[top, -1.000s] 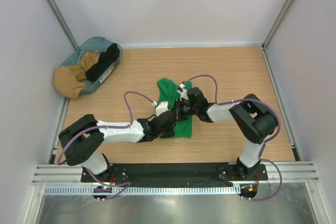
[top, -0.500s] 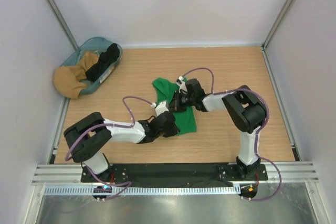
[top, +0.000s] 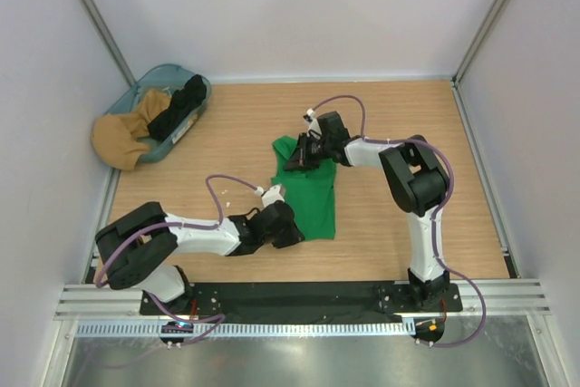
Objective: Fold and stack the tank tops
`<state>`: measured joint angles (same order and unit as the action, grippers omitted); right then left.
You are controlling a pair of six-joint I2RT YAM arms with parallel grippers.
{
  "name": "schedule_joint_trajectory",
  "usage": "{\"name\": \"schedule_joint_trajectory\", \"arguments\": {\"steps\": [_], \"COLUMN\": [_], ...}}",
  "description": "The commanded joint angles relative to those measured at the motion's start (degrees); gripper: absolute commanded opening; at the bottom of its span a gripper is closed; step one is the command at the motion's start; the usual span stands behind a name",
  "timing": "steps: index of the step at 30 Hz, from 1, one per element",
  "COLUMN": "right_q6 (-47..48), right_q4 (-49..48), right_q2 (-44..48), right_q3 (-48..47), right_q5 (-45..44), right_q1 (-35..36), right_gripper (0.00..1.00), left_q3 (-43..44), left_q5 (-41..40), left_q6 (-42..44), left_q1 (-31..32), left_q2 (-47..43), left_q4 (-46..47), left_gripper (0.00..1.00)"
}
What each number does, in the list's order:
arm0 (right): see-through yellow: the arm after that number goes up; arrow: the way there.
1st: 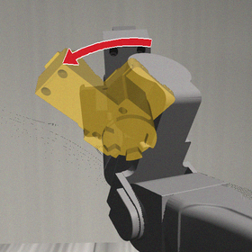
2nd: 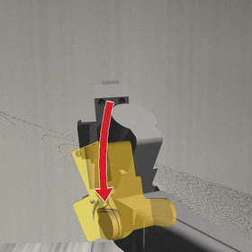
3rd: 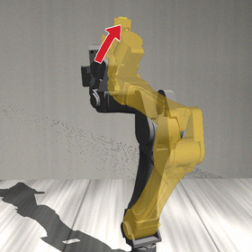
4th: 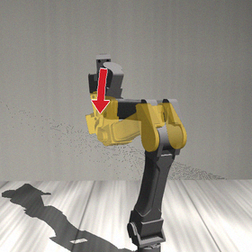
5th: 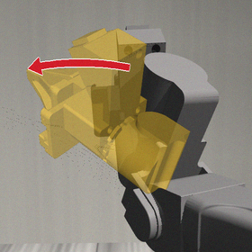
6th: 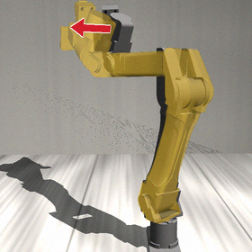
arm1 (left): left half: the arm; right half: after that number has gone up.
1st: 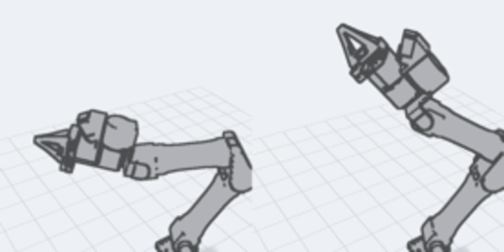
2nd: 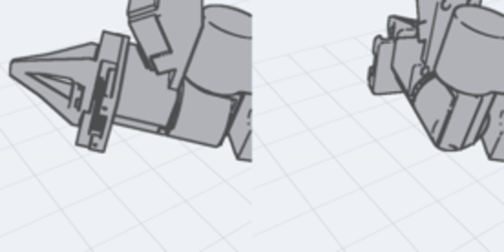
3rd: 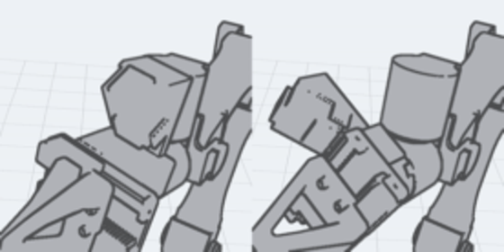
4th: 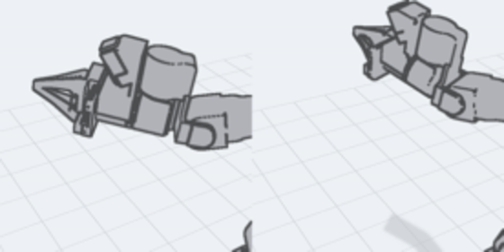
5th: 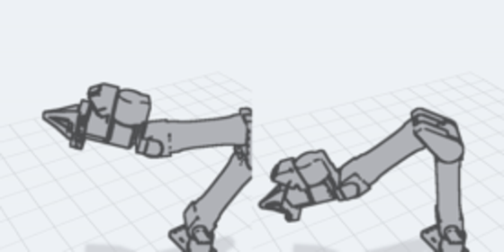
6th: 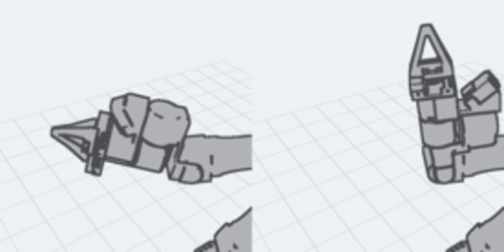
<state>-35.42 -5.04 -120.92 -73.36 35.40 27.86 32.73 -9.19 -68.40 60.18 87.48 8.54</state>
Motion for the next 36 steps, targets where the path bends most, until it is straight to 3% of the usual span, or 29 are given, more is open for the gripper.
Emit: {"name": "schedule_joint_trajectory", "arguments": {"steps": [1,9,12,15,21,36], "right_q6": [2.72,8.35,8.96,9.84,13.97,20.3], "right_q4": [3.71,16.11,17.34,18.74,26.39,38.08], "right_q2": [2.52,4.38,3.77,4.64,4.56,-3.61], "right_q3": [-3.63,-10.66,-11.72,-11.54,-15.31,-30.6], "right_q5": [-1.64,-9.73,-11.48,-15.16,-25.36,-47.17], "right_q1": [-0.26,-0.26,-0.35,-0.35,1.32,10.46], "right_gripper": [0.01,0.08,0.17,0.34,0.48,0.5], "left_q3": [-1.27,5.93,6.9,7.35,8.66,10.69], "left_q5": [1.2,-2.94,-3.11,-3.2,-3.55,-4.08], "left_q6": [2.92,6.17,6.44,6.53,6.61,6.26], "left_q1": [0.64,0.9,0.9,1.08,1.87,3.71], "left_q2": [-1.34,-6.09,-6.62,-6.27,-4.34,-2.93], "left_q4": [-15.55,-29.1,-30.51,-30.77,-30.86,-30.95], "left_gripper": [0.0,0.06,0.07,0.06,0.05,0.03]}}
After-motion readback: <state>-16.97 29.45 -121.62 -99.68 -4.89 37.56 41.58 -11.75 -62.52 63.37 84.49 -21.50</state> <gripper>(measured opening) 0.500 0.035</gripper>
